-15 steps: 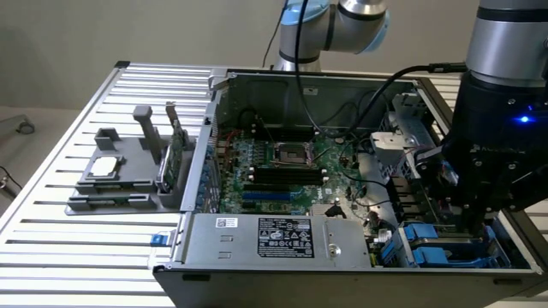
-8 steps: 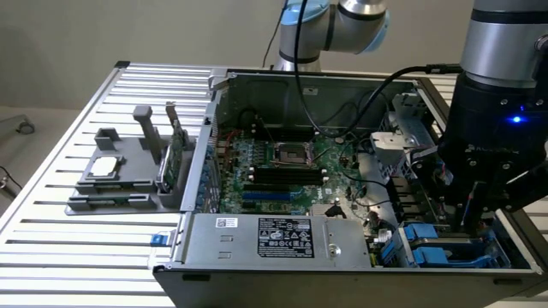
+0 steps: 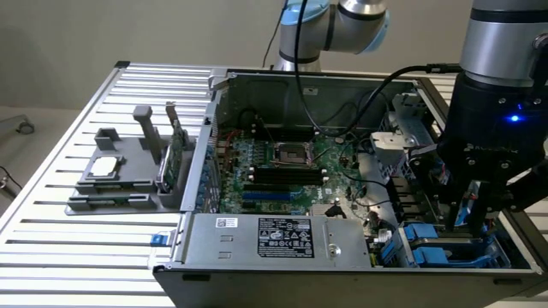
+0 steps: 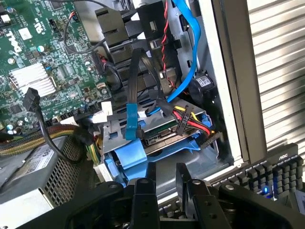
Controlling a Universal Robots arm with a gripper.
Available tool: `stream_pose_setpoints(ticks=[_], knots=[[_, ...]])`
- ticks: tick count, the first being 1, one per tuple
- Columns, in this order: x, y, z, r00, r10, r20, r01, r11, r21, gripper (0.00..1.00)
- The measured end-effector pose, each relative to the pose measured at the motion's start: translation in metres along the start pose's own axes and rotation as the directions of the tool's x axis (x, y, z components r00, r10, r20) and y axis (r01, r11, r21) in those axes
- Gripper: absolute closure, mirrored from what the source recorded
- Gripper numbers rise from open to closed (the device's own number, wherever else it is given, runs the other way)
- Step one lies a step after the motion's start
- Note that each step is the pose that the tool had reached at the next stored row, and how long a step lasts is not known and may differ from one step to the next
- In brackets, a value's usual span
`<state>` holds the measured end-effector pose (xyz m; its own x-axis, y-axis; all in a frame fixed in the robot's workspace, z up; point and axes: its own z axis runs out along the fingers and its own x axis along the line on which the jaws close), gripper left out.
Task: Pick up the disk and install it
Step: 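Insert the first disk wire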
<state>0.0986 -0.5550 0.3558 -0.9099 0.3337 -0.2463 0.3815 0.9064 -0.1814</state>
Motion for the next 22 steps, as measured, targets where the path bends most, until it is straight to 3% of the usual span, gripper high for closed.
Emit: stream_pose_setpoints(ticks=[6, 13, 18, 22], knots=[[0.000, 0.0001, -0.0002, 0.9975, 0.069, -0.0125, -0.069, 0.9974, 0.0186, 0.69], [-0.009, 0.0040, 0.0016, 0.9971, 0.074, -0.0145, -0.074, 0.9971, 0.0199, 0.69], [-0.010, 0.0036, 0.0017, 0.9950, 0.098, -0.0205, -0.097, 0.9950, 0.0224, 0.69], [-0.010, 0.0032, 0.0019, 0.9950, 0.098, -0.0207, -0.097, 0.9950, 0.0223, 0.69]])
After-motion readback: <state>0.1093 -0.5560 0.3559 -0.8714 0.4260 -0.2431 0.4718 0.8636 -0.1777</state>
